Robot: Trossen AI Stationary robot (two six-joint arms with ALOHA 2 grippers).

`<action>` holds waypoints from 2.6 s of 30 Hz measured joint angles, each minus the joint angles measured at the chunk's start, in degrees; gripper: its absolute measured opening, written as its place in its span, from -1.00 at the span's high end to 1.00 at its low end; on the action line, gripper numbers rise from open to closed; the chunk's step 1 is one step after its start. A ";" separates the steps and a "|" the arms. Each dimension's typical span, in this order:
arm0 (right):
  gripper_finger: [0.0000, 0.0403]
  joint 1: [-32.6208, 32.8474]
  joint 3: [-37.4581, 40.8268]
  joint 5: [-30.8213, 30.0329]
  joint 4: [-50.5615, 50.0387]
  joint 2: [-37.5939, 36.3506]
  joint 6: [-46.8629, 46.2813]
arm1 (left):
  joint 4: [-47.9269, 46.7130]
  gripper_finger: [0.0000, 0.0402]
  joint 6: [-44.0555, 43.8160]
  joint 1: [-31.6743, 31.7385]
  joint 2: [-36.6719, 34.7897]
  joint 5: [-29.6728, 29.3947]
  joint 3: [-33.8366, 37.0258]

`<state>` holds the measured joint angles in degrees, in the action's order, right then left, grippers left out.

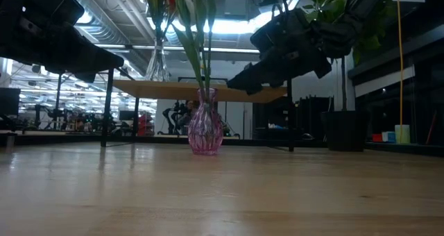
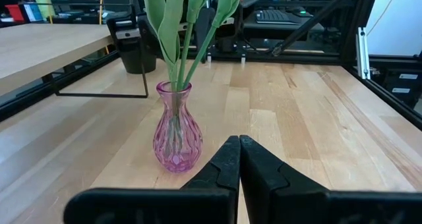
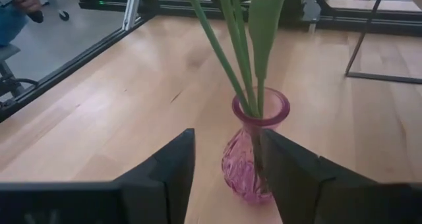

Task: Pick and place flowers into a vace then onto a shelf
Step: Put the pink vase on the shelf

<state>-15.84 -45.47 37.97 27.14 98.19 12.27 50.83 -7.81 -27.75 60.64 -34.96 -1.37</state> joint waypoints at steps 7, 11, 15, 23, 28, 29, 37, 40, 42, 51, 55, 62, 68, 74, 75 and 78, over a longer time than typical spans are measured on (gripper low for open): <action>-0.16 1.69 0.00 -5.80 5.78 5.63 -0.03 | -0.01 0.97 0.00 -0.02 -0.02 0.00 0.00; -0.33 1.80 -0.73 -6.68 8.94 6.85 -0.18 | -0.03 0.97 0.00 -0.02 -0.01 0.00 0.00; -0.41 1.86 -0.78 -6.94 9.13 7.08 -1.50 | -0.05 0.97 0.00 0.00 0.00 0.00 0.00; -0.39 3.62 -0.86 -10.69 11.16 9.12 -1.50 | -0.05 0.97 0.02 -0.02 0.00 0.00 0.00; -0.40 4.89 -0.85 -12.02 16.07 10.45 -1.34 | -0.05 0.97 0.02 -0.02 -0.02 0.01 0.00; -0.40 4.98 -0.85 -13.08 16.28 10.47 -1.54 | -0.05 0.97 0.02 -0.02 -0.01 0.00 0.00; -0.40 5.59 -0.85 -15.80 16.27 10.58 -3.19 | -0.05 0.97 0.02 -0.01 0.00 0.00 0.00; -0.40 6.00 -0.85 -15.99 16.37 10.58 -3.21 | -0.05 0.97 0.02 -0.02 -0.02 0.01 0.01; -0.40 6.33 -0.85 -16.14 16.39 10.58 -3.21 | -0.05 0.97 0.02 0.00 -0.02 0.02 0.00; -0.40 6.99 -3.45 -19.50 16.28 12.89 -4.96 | -0.06 0.97 0.02 -0.01 -0.01 0.01 0.00; -0.40 6.97 -4.69 -19.47 16.26 14.21 -6.31 | -0.07 0.97 0.02 -0.01 0.00 0.00 0.00; -0.39 7.10 -4.98 -19.31 16.56 14.23 -9.05 | -0.07 0.97 0.02 -0.02 0.00 0.00 0.00; -0.15 7.10 -4.04 -19.30 15.29 14.23 -10.69 | -0.07 0.97 0.02 -0.01 -0.01 0.00 0.00; 0.22 7.13 -4.02 -18.27 17.26 14.23 -10.59 | -0.07 0.97 0.02 -0.01 -0.01 0.00 0.00; 0.26 7.11 -4.02 -17.54 17.55 14.23 -10.60 | -0.07 0.97 0.02 -0.02 -0.01 0.00 0.01; 0.33 7.35 -3.98 -16.87 18.02 14.23 -10.58 | -0.07 0.97 0.02 -0.02 0.00 0.00 0.00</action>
<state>-8.48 -49.45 21.10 45.16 112.42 1.70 50.76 -7.79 -27.77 60.64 -34.96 -1.37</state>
